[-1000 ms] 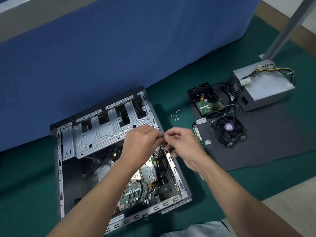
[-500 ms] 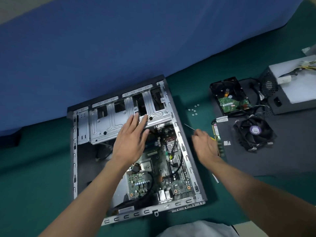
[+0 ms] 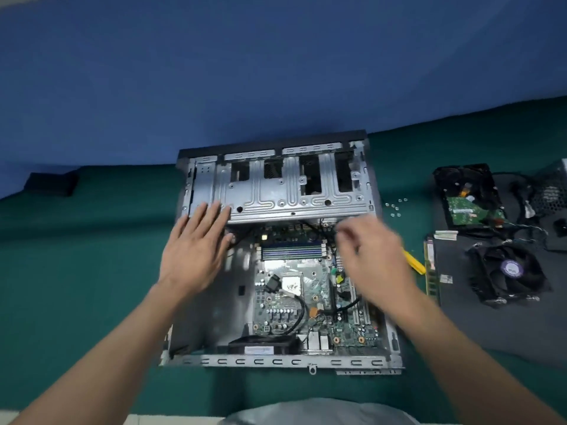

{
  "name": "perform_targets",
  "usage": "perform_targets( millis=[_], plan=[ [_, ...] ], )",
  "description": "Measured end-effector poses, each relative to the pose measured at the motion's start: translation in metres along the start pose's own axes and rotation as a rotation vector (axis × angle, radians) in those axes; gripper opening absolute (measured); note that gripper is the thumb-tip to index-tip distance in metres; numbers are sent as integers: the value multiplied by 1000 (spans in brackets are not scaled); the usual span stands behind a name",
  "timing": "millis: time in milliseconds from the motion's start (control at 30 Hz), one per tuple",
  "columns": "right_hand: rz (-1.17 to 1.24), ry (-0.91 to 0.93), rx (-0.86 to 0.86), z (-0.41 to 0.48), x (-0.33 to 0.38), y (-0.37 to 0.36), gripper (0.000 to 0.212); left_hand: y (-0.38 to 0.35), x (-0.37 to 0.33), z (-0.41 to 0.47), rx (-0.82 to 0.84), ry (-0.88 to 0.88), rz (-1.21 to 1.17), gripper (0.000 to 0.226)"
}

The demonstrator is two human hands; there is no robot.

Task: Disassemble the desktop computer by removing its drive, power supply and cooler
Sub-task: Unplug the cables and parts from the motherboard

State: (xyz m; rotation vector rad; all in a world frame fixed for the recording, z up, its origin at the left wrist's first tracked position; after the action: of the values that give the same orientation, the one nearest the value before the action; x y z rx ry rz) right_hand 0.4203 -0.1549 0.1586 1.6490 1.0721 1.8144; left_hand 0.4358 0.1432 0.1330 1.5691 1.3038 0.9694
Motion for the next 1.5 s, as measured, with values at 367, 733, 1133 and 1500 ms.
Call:
perform_targets(
  millis=[367,733,1133,1500],
  plan=[
    [-705,-69,730,59,-5,-91,30,-15,22,1,-126,-60,-112,51],
    [-702,4,750,60,-4,-87,32,-16,23,1,-173,-56,-154,44],
    [-661,-180,701,71,-1,-90,16,-15,22,1,-183,-75,-165,43],
    [-452,318,822,8,45,-126,20,-8,7,-17,-420,-191,23,35]
  ],
)
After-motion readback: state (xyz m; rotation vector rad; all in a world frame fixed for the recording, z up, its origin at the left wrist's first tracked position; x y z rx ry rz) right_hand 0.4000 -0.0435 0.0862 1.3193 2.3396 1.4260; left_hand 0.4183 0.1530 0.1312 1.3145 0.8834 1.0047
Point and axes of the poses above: each hand's wrist, its own z-axis towards the middle knuckle, its own y-axis out of the back of the hand, x = y × z, the point moved 1 cm from there along z, towards the middle knuckle, and after that the axes turned 12 degrees about x, right-handed, at the moved point
